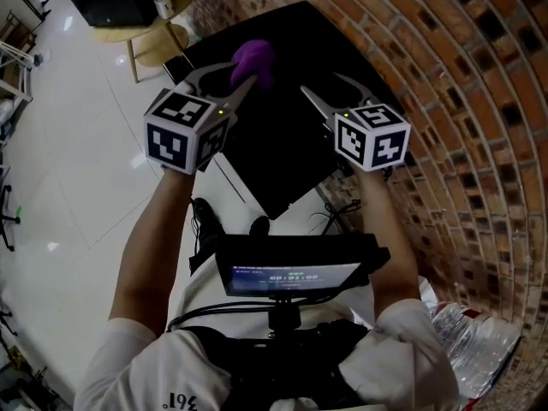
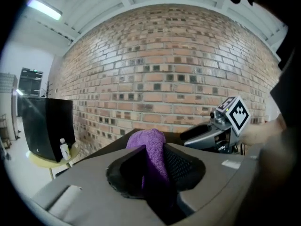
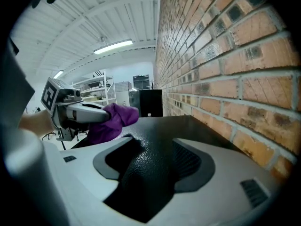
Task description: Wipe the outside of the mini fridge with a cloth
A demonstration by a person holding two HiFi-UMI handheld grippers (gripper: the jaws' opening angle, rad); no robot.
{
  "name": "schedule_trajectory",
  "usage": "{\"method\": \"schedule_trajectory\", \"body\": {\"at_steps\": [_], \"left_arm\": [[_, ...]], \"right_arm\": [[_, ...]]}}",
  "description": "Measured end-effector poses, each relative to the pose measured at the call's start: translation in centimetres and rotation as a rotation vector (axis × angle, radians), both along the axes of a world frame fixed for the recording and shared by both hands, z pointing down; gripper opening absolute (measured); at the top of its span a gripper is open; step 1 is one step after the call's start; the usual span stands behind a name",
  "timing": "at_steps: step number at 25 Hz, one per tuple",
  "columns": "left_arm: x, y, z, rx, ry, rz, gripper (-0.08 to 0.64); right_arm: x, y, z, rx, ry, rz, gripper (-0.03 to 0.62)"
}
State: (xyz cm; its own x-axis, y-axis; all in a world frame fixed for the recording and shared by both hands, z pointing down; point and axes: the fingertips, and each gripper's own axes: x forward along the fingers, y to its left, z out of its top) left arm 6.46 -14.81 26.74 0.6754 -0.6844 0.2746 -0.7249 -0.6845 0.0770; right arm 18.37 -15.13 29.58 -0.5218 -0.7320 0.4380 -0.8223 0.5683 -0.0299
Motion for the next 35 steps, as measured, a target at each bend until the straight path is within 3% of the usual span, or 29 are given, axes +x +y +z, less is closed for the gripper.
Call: {"method": "schedule_trajectory", "body": {"at_steps": [4, 6, 7, 10, 14, 18, 21, 28, 35], "left_arm": [[-3.9, 0.8, -3.1, 0.032, 0.245, -0.074, 0.098], [-5.9, 1.4, -3.7, 0.039, 0.357, -0.115, 0.098], [-6.9, 1.6, -3.7, 0.043, 0.394, -0.138, 0.098], [-9.5, 2.2, -3.4, 0.054, 0.460, -0.206, 0.098], [-12.8, 2.8, -2.6, 0.063, 0.551, -0.303, 0.098], [-15.2, 3.5, -1.0, 0.044, 0.630, -0.393, 0.098], [-16.4, 4.2, 0.1, 0.027, 0.651, -0.438, 0.098], [-19.6, 5.9, 2.1, -0.016, 0.675, -0.538, 0.098], [-21.6, 4.3, 3.3, -0.055, 0.739, -0.516, 0.098]], "right_arm": [[0.1, 0.0, -0.1, 0.001, 0.004, 0.003, 0.255], [0.6, 0.0, -0.1, 0.005, 0.009, 0.002, 0.194], [0.7, 0.0, -0.2, 0.005, 0.005, -0.001, 0.159], [0.1, 0.0, -1.5, 0.007, -0.054, -0.029, 0.152], [-4.3, 0.5, -4.5, 0.076, -0.105, -0.134, 0.150], [-10.5, 1.4, -3.5, 0.108, -0.063, -0.308, 0.149], [-12.5, 1.3, -1.7, 0.093, -0.016, -0.380, 0.150], [-13.6, 0.3, -1.7, 0.042, -0.109, -0.372, 0.149], [-13.1, -0.2, -2.1, 0.054, -0.136, -0.323, 0.123]]}}
